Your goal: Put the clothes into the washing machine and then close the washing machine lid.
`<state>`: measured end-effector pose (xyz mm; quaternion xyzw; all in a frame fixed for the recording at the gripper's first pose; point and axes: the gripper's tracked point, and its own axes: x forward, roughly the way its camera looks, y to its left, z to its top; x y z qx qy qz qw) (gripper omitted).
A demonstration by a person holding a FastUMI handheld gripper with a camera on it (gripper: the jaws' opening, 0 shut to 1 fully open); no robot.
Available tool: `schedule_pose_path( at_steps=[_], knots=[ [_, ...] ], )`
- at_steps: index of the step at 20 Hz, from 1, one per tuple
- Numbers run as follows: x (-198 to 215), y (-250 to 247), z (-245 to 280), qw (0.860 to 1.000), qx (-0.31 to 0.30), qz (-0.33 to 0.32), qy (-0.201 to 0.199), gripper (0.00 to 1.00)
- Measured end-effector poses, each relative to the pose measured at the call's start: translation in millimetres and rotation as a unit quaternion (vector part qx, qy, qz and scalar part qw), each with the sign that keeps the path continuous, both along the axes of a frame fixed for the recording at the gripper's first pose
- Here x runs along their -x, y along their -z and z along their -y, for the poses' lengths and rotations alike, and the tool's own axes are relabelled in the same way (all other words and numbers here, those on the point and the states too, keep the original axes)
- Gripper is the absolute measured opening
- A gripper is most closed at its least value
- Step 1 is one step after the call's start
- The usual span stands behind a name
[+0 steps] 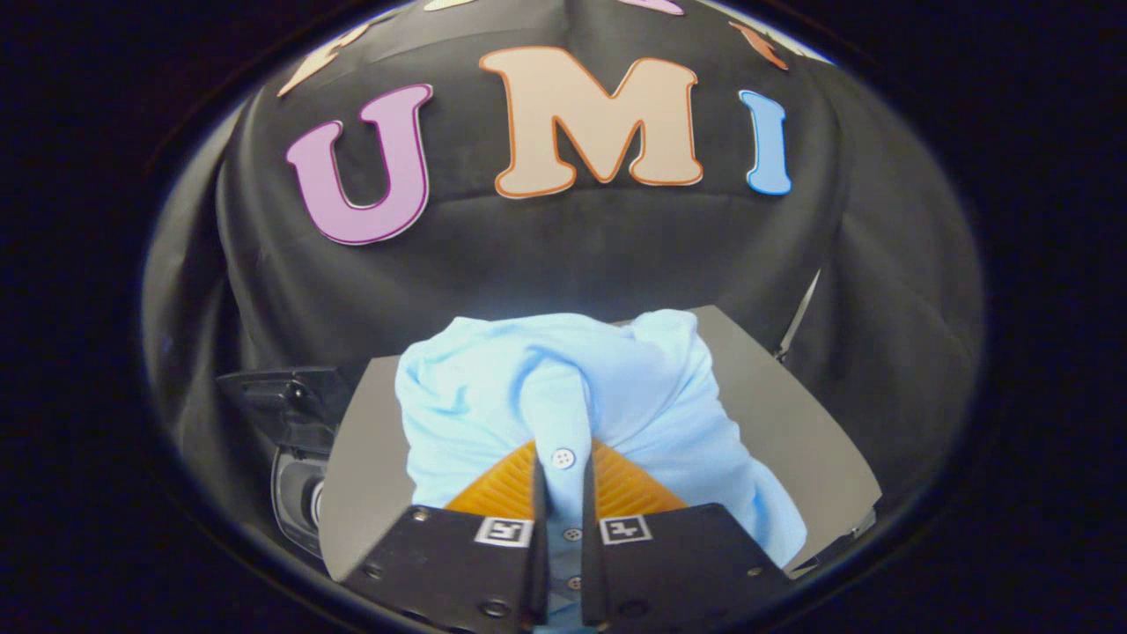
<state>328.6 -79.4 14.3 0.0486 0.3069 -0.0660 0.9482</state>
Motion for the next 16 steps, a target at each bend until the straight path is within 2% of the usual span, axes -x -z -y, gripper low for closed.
schedule_pose_path(
  at_steps=[2, 5, 9, 12, 16],
  knots=[
    [2.2, -9.4, -3.3, 1.0, 0.001, 0.021, -0.013, 0.09],
    [19.8, -40.6, -20.1, 0.998, -0.001, 0.062, -0.016, 0.07],
    [44.4, -81.5, -41.0, 0.995, 0.031, 0.089, -0.023, 0.07],
    [56.4, -97.4, -79.4, 0.994, 0.007, 0.108, -0.026, 0.07],
    [69.6, -105.0, -145.9, 0.992, -0.024, 0.11, -0.055, 0.07]
  ],
)
